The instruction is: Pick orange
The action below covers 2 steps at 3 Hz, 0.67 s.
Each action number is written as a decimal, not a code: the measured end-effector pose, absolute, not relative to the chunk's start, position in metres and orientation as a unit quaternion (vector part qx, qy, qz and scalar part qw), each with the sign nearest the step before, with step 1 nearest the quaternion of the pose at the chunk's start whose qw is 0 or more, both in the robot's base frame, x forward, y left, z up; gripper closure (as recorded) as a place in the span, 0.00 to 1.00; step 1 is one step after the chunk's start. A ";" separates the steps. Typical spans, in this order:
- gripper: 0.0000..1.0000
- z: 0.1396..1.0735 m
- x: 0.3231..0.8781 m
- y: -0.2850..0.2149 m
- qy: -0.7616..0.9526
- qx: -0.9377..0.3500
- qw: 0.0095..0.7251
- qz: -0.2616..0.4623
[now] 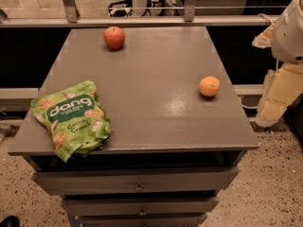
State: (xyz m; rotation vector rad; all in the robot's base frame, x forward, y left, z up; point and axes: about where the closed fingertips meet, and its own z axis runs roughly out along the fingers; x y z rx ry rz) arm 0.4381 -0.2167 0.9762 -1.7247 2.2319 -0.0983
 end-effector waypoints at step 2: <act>0.00 0.969 0.457 -0.220 0.788 -0.587 0.183 -0.027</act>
Offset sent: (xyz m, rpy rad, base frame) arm 0.0292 -0.0050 -0.0207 0.0631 -0.0209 -0.0404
